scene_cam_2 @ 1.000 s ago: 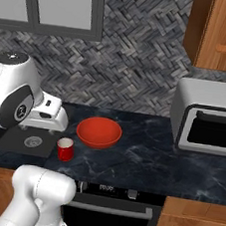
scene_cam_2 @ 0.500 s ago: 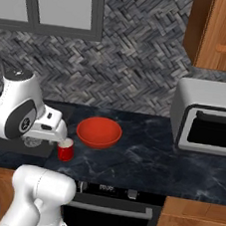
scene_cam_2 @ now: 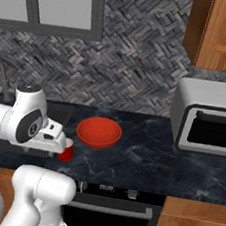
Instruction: Clear the mugs and bowl far away from the sink.
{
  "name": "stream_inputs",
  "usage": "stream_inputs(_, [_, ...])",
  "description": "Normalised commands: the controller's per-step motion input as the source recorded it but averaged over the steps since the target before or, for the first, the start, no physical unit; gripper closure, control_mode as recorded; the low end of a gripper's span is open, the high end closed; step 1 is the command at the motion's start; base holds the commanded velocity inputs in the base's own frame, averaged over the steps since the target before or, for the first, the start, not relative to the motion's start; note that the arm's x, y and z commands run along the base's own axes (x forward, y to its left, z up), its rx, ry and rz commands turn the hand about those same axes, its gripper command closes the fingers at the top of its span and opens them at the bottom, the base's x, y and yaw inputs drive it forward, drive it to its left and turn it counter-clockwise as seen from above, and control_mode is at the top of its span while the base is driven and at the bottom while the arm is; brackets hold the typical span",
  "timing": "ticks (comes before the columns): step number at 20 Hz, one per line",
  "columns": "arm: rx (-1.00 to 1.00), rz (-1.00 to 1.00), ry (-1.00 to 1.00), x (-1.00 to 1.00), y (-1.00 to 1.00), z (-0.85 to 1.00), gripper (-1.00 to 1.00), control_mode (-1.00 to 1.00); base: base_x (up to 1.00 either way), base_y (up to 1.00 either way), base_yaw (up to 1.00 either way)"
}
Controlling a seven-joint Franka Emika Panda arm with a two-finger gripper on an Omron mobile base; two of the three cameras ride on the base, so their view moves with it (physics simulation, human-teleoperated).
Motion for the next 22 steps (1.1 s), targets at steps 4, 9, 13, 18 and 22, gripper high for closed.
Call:
stream_inputs(4, [0.01, 0.00, 0.02, 0.42, 0.00, -0.19, -1.00, -1.00, 0.00, 0.00, 0.00])
stream_inputs(9, [0.00, 0.00, 0.01, 0.48, 0.00, -0.27, -1.00, -1.00, 0.00, 0.00, 0.00])
stream_inputs(13, [0.00, 0.00, 0.00, 0.40, 0.00, -0.32, -1.00, -1.00, 0.00, 0.00, 0.00])
stream_inputs(18, [0.00, 0.00, 0.00, 0.30, 0.02, -0.42, -1.00, -1.00, 0.00, 0.00, 0.00])
stream_inputs(22, [0.00, 0.00, 0.00, 0.31, 0.10, -0.43, -1.00, -1.00, 0.00, 0.00, 0.00])
